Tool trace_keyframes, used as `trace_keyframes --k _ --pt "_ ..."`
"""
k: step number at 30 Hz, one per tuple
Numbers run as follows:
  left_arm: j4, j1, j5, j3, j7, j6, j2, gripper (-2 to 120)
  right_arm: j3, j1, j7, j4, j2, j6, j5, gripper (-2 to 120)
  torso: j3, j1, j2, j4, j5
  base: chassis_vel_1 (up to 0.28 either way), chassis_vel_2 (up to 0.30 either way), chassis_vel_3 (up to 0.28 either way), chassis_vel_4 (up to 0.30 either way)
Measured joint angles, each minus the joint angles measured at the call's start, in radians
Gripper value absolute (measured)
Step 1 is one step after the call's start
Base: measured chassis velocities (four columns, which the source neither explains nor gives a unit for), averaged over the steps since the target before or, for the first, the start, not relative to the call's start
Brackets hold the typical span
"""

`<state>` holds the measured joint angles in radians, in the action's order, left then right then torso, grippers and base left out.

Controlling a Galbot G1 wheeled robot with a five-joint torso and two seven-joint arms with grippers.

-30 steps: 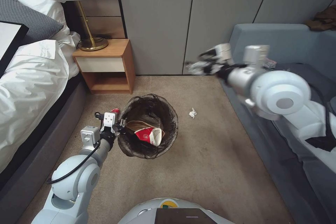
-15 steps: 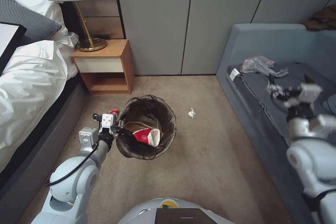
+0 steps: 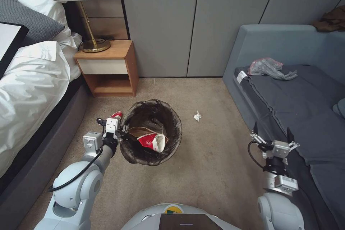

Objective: Pick up the trash bin, then pick up the garbage from the floor and place it into the trash bin.

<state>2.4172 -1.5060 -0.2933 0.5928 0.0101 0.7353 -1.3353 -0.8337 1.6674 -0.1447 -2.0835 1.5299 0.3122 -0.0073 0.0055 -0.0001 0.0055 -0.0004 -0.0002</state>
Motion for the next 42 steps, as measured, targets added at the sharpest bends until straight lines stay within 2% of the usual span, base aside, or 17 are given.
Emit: trace_keyframes --k 6,10,19,40,42 --pt "0.005 -0.011 0.016 0.002 0.001 0.000 -0.019 2 0.069 -0.079 -0.018 -0.061 -0.056 -0.088 0.019 100 0.000 0.000 0.000 0.0005 -0.0001 -0.008 0.011 0.008 -0.006" --pt "0.007 -0.014 0.018 0.007 0.004 0.000 -0.016 2 0.100 -0.098 -0.018 -0.063 -0.069 -0.108 0.025 100 0.000 0.000 0.000 0.0001 0.0002 -0.076 0.092 0.083 -0.064" --pt "0.010 -0.018 0.021 0.007 0.006 0.000 -0.013 2 0.113 -0.105 -0.015 -0.055 -0.103 -0.113 0.035 100 0.000 0.000 0.000 0.0001 0.0002 -0.198 0.193 0.198 -0.182" --pt "0.006 -0.016 0.026 0.012 0.010 0.000 -0.013 2 0.137 -0.101 -0.028 -0.052 -0.104 -0.114 0.041 100 0.000 0.000 0.000 0.0001 0.0001 -0.249 0.255 0.249 -0.247" --pt "0.005 -0.015 0.026 0.014 0.011 0.000 -0.011 2 0.143 -0.100 -0.053 -0.070 -0.118 -0.141 0.060 100 0.000 0.000 0.000 0.0003 0.0004 -0.138 0.159 0.144 -0.151"
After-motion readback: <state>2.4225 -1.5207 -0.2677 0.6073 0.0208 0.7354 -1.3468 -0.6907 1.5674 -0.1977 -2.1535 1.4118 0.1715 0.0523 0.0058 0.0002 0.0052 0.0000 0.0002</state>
